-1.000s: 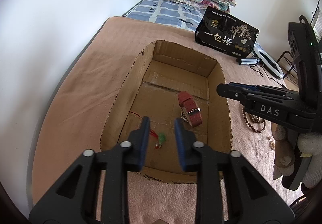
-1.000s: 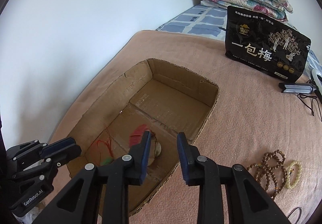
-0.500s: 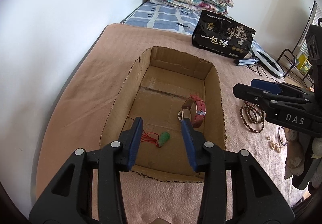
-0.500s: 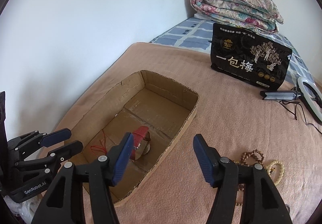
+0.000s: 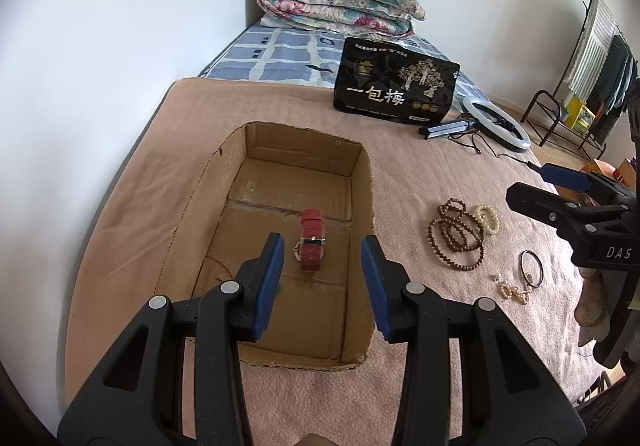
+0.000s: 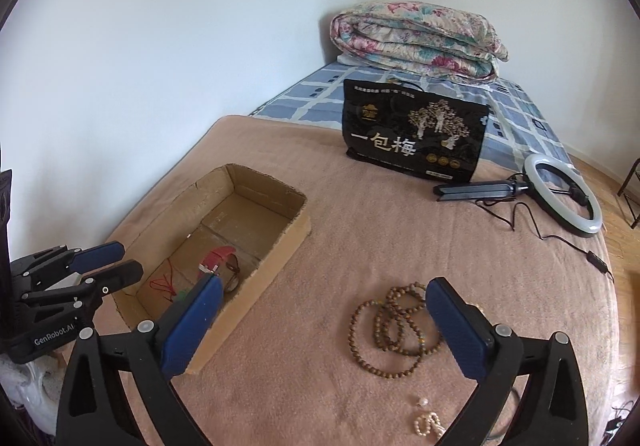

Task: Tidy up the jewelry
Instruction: 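Open both grippers to drop the pendant and watch into the box, then move the left gripper to the brown bead necklace while the right gripper approaches the blue bangle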

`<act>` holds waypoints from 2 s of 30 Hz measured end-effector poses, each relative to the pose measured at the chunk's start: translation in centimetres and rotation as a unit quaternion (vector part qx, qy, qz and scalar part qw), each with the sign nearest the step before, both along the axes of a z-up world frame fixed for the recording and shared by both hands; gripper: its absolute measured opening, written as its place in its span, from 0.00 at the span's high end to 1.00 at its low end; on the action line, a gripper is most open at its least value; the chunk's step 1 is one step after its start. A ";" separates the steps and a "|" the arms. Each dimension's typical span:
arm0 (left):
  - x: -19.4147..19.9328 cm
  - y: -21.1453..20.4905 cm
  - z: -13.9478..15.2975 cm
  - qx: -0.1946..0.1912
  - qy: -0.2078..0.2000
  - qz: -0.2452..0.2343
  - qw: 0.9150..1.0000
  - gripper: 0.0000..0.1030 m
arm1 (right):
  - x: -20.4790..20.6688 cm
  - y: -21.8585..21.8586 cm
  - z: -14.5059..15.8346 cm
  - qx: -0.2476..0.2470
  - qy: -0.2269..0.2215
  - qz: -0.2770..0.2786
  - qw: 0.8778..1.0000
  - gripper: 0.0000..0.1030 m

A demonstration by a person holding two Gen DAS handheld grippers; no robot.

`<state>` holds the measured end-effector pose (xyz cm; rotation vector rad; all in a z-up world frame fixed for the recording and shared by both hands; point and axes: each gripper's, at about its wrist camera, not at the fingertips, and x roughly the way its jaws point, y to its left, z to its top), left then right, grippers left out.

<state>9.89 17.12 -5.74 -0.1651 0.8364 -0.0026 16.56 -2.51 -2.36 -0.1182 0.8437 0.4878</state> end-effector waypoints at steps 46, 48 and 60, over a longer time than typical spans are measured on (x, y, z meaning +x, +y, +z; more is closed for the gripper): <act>10.2 -13.5 -7.4 -0.125 0.108 -0.052 0.985 0.31 | -0.2 -22.6 -9.6 -0.016 0.081 -0.146 0.986 0.00; 10.9 -13.4 -8.3 -0.141 0.115 -0.046 0.982 0.31 | -0.1 -23.0 -10.1 -0.012 0.086 -0.149 0.985 0.00; 13.6 -13.4 -11.7 -0.183 0.143 -0.011 0.973 0.31 | 0.4 -24.6 -11.5 0.008 0.112 -0.162 0.980 0.00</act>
